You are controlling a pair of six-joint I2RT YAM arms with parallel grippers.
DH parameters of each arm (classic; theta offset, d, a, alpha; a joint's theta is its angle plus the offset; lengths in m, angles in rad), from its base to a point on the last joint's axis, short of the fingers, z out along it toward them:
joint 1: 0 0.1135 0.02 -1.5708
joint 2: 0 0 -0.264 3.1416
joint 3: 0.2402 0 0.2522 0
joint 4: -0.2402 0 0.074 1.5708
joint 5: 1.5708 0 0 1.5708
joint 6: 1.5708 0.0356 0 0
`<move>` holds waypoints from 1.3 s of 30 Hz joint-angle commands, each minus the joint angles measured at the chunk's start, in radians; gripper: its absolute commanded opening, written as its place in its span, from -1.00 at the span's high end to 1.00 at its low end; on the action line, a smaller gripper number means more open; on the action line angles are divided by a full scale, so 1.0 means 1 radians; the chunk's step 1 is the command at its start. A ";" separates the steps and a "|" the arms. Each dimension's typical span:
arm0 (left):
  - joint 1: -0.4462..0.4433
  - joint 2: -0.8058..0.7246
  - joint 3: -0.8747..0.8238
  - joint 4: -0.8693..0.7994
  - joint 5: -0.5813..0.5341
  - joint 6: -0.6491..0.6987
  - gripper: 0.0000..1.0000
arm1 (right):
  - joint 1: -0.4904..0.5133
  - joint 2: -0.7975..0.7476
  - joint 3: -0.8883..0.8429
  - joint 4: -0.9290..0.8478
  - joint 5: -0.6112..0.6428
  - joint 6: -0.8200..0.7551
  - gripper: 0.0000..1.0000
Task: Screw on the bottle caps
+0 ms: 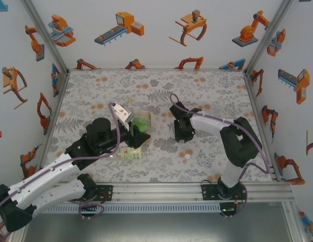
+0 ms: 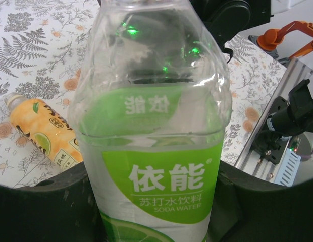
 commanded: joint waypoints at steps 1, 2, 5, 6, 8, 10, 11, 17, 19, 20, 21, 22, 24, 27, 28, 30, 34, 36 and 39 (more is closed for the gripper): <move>0.007 -0.001 0.017 0.003 0.018 -0.011 1.00 | 0.007 0.038 0.009 -0.001 0.013 -0.022 0.24; 0.007 0.001 0.017 0.001 0.018 -0.010 1.00 | 0.007 0.037 0.013 -0.004 0.012 -0.026 0.26; 0.007 0.007 0.019 -0.016 0.030 0.016 1.00 | 0.010 0.028 0.018 -0.016 0.015 -0.037 0.36; 0.007 0.009 0.023 -0.032 0.033 0.032 1.00 | 0.011 0.020 0.021 -0.022 0.018 -0.042 0.40; 0.007 0.019 0.037 -0.078 0.042 0.075 1.00 | 0.015 -0.003 0.025 -0.032 0.022 -0.051 0.49; 0.005 0.027 0.048 -0.114 0.068 0.126 1.00 | 0.016 -0.038 0.027 -0.041 0.019 -0.062 0.56; 0.006 0.026 0.049 -0.122 0.088 0.149 1.00 | 0.017 -0.057 0.028 -0.042 0.015 -0.068 0.58; -0.004 0.026 0.069 -0.194 0.135 0.281 1.00 | 0.020 -0.210 0.036 -0.051 -0.063 -0.123 0.72; -0.012 0.026 0.079 -0.226 0.188 0.357 1.00 | 0.022 -0.277 0.040 -0.052 -0.103 -0.150 0.74; -0.020 0.024 0.082 -0.240 0.202 0.396 1.00 | 0.022 -0.309 0.042 -0.051 -0.122 -0.166 0.74; -0.033 0.021 0.081 -0.250 0.202 0.436 1.00 | 0.024 -0.344 0.048 -0.053 -0.135 -0.182 0.75; -0.047 0.018 0.082 -0.258 0.191 0.473 1.00 | 0.025 -0.380 0.056 -0.063 -0.135 -0.197 0.75; -0.066 0.016 0.084 -0.278 0.167 0.524 1.00 | 0.027 -0.441 0.078 -0.085 -0.152 -0.235 0.79; -0.075 0.021 0.096 -0.313 0.141 0.564 1.00 | 0.028 -0.533 0.117 -0.113 -0.221 -0.298 0.80; -0.076 0.023 0.100 -0.322 0.139 0.575 1.00 | 0.028 -0.561 0.130 -0.119 -0.250 -0.313 0.81; -0.083 0.026 0.106 -0.325 0.137 0.589 1.00 | 0.028 -0.617 0.142 -0.111 -0.335 -0.353 0.85; -0.103 0.028 0.117 -0.330 0.153 0.636 1.00 | 0.029 -0.681 0.197 -0.114 -0.496 -0.386 0.83; -0.111 0.034 0.127 -0.337 0.152 0.653 1.00 | 0.028 -0.686 0.242 -0.137 -0.609 -0.427 0.82; -0.114 0.046 0.141 -0.340 0.150 0.654 1.00 | 0.028 -0.705 0.264 -0.114 -0.724 -0.452 0.82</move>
